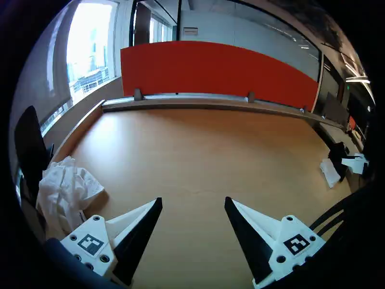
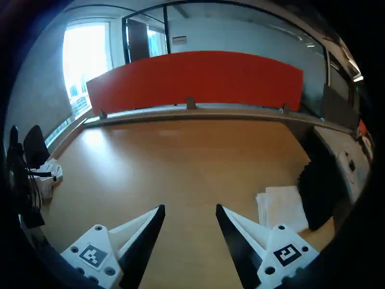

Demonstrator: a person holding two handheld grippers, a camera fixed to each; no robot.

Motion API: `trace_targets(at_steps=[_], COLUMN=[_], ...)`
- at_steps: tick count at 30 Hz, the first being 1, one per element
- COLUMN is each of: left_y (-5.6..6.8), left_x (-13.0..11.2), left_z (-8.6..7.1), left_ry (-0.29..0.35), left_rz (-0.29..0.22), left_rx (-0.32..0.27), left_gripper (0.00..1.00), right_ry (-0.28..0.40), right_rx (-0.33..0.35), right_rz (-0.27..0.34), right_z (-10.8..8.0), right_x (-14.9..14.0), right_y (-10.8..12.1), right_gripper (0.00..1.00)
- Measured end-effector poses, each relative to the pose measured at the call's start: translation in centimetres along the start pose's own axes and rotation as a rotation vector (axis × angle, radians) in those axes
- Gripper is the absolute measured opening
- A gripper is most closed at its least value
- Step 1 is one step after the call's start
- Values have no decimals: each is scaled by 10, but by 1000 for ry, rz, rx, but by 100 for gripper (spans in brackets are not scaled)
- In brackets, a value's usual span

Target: Fold towel

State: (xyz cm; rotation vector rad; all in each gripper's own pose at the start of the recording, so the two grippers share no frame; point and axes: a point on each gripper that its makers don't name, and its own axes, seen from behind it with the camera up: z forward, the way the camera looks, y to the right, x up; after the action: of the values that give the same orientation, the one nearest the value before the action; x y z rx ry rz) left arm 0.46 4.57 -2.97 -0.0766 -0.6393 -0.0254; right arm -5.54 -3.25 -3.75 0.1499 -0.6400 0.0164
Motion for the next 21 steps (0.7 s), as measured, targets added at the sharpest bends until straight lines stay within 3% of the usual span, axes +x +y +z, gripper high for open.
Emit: trace_targets(at_steps=[15,21], left_y=[-24,-28], left_x=[79,103], left_z=[-19,-33], left_ry=[319,428], left_rz=[-33,-71], left_rx=[72,60], left_gripper=[96,96], right_ry=[329,395], right_rx=[-104,-132], right_rz=[-28,-25], right_z=[-19,-26], right_x=[81,102], right_y=[8,13], right_gripper=[81,81])
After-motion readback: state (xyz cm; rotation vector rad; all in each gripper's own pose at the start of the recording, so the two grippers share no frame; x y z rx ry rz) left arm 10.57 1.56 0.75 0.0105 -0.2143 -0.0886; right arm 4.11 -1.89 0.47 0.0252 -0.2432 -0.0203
